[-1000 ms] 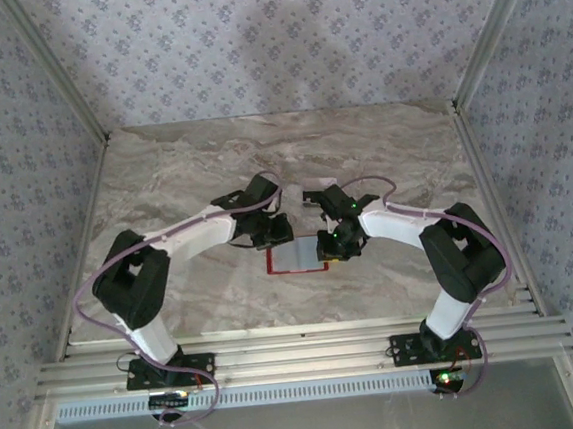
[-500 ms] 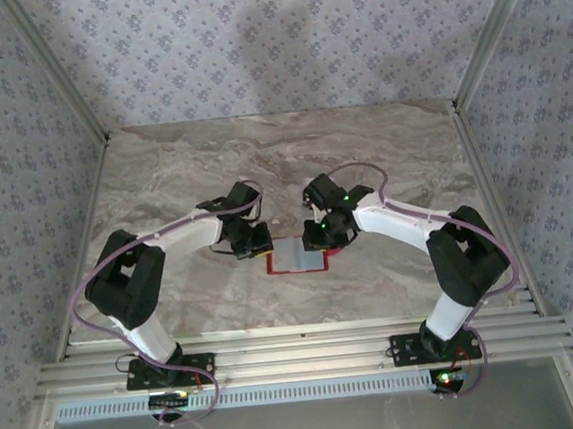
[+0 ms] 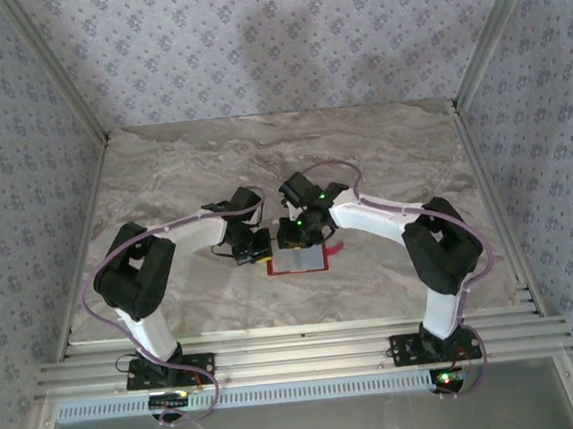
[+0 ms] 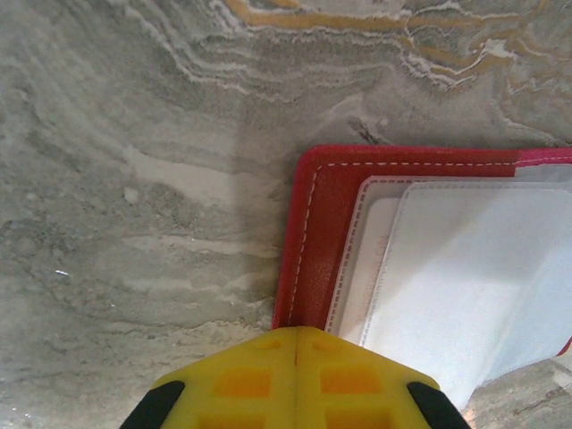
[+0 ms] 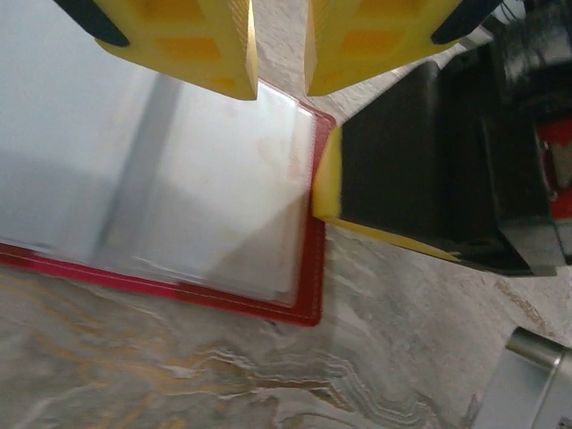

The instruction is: Take the credit cards out of the card holder

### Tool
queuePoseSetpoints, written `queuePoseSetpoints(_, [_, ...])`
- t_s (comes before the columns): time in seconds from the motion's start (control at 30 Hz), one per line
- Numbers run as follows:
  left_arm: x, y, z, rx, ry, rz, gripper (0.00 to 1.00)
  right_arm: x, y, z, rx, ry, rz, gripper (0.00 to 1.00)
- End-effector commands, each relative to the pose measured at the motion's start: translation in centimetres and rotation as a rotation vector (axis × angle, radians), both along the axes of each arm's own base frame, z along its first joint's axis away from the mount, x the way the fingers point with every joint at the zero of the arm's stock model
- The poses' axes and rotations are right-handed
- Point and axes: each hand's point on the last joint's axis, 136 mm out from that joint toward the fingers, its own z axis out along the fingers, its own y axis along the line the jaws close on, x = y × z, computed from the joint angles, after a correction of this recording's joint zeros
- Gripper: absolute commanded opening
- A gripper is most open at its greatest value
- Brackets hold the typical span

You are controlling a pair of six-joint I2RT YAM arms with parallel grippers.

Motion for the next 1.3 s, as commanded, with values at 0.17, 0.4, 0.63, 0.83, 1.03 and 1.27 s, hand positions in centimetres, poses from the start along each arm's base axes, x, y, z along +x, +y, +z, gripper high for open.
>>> queuePoseSetpoints(0.17, [-1.6,1.1,-1.4,0.029,0.05,0.0,0.07,-0.1,2.6,-2.0,0.017,0.052,0.004,0.22])
queuePoseSetpoints(0.4, [-1.7,1.3,-1.4,0.032,0.051,0.001,0.06,-0.3,2.5,-3.9,-0.01,0.071,-0.005,0.2])
queuePoseSetpoints(0.63, [-1.7,1.4,-1.5,0.038,0.052,0.002,0.06,-0.5,1.9,-5.5,-0.048,0.095,-0.03,0.15])
queuePoseSetpoints(0.83, [-1.7,1.5,-1.5,0.045,0.053,0.003,0.06,-0.8,0.9,-6.9,-0.109,0.107,-0.043,0.15])
queuePoseSetpoints(1.03, [-1.8,1.7,-1.7,0.058,0.059,0.0,0.06,-1.1,-0.8,-7.8,-0.206,0.099,-0.047,0.15])
queuePoseSetpoints(1.27, [-1.8,2.1,-1.8,0.068,0.064,0.001,0.06,-1.7,-3.2,-7.3,-0.311,0.086,-0.035,0.15])
